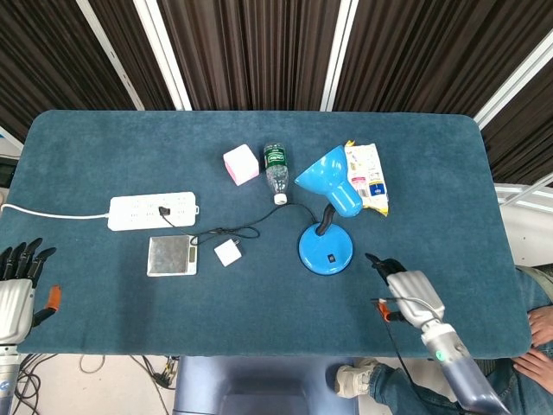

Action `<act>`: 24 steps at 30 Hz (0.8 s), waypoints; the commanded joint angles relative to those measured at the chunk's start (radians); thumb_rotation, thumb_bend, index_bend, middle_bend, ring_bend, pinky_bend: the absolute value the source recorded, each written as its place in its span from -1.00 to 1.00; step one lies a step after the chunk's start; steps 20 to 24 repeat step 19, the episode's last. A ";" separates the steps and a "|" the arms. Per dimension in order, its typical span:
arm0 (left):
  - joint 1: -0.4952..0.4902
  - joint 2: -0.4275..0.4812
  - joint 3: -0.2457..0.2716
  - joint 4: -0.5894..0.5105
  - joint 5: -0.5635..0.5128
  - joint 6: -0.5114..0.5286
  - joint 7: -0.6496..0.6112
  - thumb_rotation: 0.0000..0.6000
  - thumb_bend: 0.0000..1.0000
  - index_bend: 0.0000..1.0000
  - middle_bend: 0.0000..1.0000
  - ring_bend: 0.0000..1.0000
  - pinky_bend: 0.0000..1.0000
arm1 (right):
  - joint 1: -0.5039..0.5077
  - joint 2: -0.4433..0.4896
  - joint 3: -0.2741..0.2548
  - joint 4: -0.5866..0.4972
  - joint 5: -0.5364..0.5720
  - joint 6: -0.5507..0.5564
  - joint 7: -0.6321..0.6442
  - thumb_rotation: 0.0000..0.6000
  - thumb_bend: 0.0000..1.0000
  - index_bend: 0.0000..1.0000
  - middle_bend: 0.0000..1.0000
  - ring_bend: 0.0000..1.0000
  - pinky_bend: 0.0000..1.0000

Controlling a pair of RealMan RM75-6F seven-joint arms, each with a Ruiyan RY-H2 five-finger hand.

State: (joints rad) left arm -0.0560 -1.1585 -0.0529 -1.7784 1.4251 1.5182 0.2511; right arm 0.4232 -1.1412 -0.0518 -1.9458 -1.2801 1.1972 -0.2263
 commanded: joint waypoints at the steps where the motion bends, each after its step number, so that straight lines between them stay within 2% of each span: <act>1: 0.000 0.000 0.000 -0.001 0.000 0.000 0.000 1.00 -0.07 -0.67 -0.93 -1.00 -1.00 | -0.168 0.030 -0.091 0.148 -0.275 0.227 0.184 1.00 -0.32 -1.00 -0.86 -1.00 -1.00; 4: -0.001 -0.001 0.001 0.000 0.000 -0.004 0.001 1.00 -0.07 -0.67 -0.93 -1.00 -1.00 | -0.229 0.011 -0.094 0.257 -0.324 0.324 0.131 1.00 -0.32 -1.00 -0.87 -1.00 -1.00; 7: -0.001 -0.001 0.002 0.001 0.003 -0.002 0.003 1.00 -0.07 -0.67 -0.93 -1.00 -1.00 | -0.270 -0.021 -0.081 0.342 -0.359 0.400 0.152 1.00 -0.32 -1.00 -0.87 -1.00 -1.00; 10: -0.001 -0.002 0.002 0.003 0.005 -0.001 0.005 1.00 -0.07 -0.67 -0.93 -1.00 -1.00 | -0.289 -0.036 -0.059 0.389 -0.359 0.431 0.150 1.00 -0.33 -1.00 -0.87 -1.00 -1.00; 18: -0.001 -0.003 0.001 0.011 0.003 -0.002 0.009 1.00 -0.07 -0.67 -0.93 -1.00 -1.00 | -0.310 -0.032 -0.017 0.409 -0.316 0.426 0.147 1.00 -0.34 -1.00 -0.87 -1.00 -1.00; 24: -0.001 -0.003 0.001 0.012 0.003 -0.002 0.009 1.00 -0.07 -0.67 -0.93 -1.00 -1.00 | -0.310 -0.032 -0.015 0.409 -0.314 0.424 0.147 1.00 -0.34 -1.00 -0.87 -1.00 -1.00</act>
